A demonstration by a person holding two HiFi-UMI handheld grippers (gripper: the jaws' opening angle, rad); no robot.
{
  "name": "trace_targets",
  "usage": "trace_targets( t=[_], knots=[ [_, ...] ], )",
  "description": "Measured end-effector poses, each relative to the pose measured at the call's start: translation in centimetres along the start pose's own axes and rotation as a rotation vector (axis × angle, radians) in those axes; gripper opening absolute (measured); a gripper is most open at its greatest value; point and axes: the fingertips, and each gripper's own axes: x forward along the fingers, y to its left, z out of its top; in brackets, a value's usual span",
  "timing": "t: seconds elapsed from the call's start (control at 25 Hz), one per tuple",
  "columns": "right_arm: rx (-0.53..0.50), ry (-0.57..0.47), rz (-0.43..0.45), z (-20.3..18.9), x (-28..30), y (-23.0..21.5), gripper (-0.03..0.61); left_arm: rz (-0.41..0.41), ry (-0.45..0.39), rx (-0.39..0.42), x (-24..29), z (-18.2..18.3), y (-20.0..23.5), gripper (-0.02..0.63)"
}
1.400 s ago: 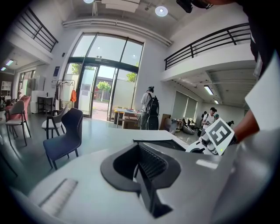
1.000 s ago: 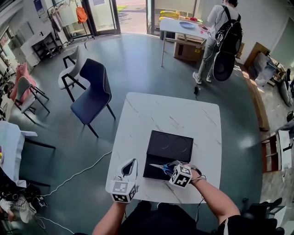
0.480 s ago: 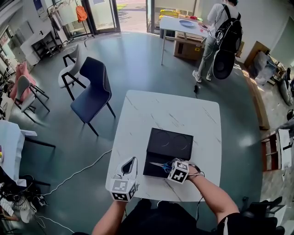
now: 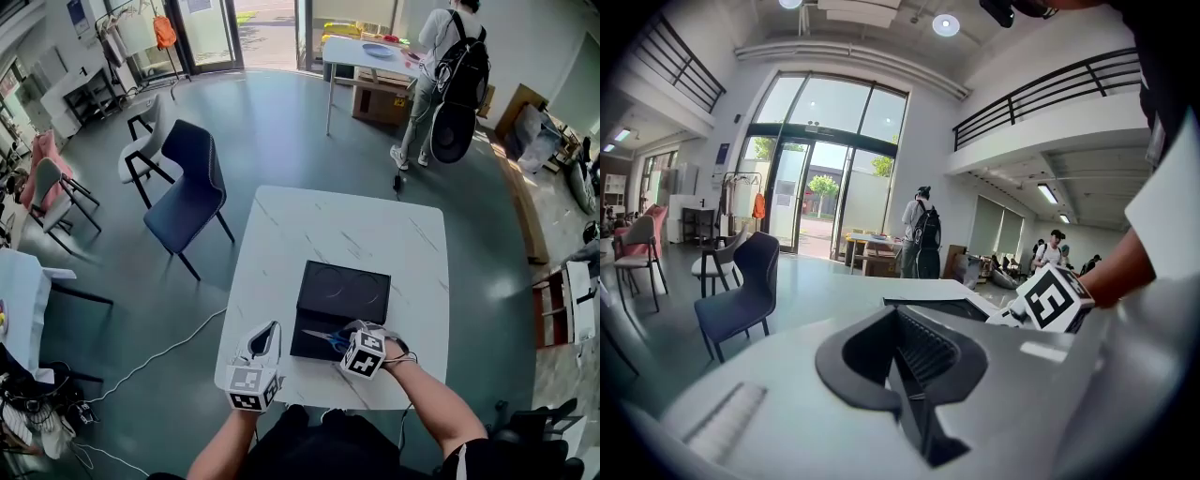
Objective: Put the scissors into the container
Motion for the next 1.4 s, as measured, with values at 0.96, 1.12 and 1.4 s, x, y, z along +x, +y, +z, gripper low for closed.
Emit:
trace_targets(
  t=[0.96, 1.12, 1.4],
  knots=[
    [0.411, -0.678, -0.644, 4.8, -21.3, -3.1, 0.008, -0.111, -0.081, 0.074, -0.5, 4.7, -5.6, 0.009],
    [0.554, -0.834, -0.688, 3.6, -24.2, -3.6, 0.006, -0.131, -0.093, 0.09, -0.9, 5.0, -6.7, 0.009],
    [0.591, -0.898, -0.807, 2.2, -27.4, -2.8, 0.006, -0.123, -0.127, 0.046, -1.7, 6.1, -7.8, 0.009]
  ],
)
